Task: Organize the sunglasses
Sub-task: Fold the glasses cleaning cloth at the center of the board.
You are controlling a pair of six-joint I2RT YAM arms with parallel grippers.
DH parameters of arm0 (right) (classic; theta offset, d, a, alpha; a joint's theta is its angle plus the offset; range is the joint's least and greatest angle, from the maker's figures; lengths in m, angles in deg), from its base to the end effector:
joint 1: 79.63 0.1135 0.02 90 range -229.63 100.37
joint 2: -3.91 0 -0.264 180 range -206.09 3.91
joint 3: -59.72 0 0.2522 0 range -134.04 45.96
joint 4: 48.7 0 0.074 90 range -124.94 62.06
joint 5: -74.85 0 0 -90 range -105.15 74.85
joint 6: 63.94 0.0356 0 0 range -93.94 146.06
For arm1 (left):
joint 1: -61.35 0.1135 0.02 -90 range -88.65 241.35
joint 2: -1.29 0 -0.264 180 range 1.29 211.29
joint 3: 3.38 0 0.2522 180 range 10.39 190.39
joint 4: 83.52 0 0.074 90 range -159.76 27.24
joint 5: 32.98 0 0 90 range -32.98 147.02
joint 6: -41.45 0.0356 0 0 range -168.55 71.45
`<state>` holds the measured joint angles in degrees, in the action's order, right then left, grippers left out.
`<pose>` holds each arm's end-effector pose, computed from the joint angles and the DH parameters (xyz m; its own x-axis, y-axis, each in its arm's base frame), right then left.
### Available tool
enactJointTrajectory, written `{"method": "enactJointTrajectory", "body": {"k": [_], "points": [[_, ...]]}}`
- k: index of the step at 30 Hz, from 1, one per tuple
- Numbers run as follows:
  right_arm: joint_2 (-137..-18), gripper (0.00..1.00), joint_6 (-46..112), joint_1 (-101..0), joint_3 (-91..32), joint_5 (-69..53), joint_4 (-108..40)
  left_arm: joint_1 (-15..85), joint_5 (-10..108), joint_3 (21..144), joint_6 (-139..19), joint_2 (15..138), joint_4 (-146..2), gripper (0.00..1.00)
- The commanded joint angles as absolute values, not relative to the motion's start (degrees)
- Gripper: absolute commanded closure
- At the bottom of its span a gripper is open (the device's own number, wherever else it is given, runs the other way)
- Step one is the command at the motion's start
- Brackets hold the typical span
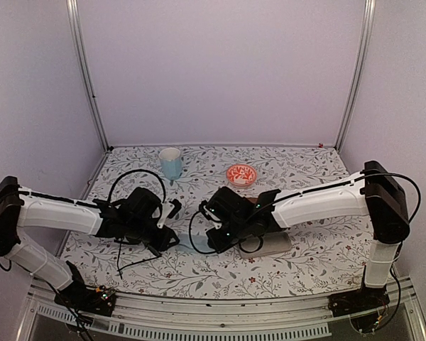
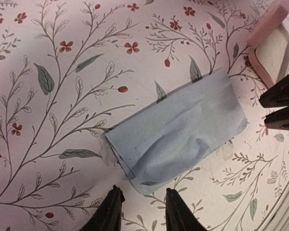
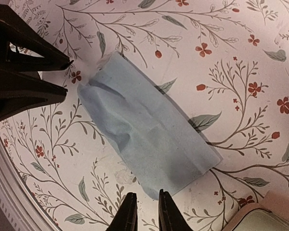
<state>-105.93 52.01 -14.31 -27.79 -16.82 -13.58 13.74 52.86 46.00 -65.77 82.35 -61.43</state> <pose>0.1687 0.3647 0.1736 -0.7111 -0.4998 -0.4945 -0.6568 0.7233 0.2133 0.1722 -0.1925 0.1535 -0.7461 0.3794 -0.5472 0.5702 0.7884 -0.2309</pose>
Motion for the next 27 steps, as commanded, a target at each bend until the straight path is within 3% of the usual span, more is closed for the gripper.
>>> {"method": "enactJointTrajectory", "body": {"k": [1,14,27], "points": [[-108.1,0.82,51.9,-14.8,-30.6,-17.3,-14.8,13.8,54.2,47.4,-66.1,81.9,-63.7,0.67],[-112.2,0.83,52.1,-14.9,-30.6,-13.8,-17.0,14.0,52.7,51.9,-65.6,92.8,-67.1,0.66],[-111.5,0.84,53.3,-14.9,-27.3,-12.8,-17.6,13.3,54.8,46.9,-66.7,91.2,-66.1,0.66]]}}
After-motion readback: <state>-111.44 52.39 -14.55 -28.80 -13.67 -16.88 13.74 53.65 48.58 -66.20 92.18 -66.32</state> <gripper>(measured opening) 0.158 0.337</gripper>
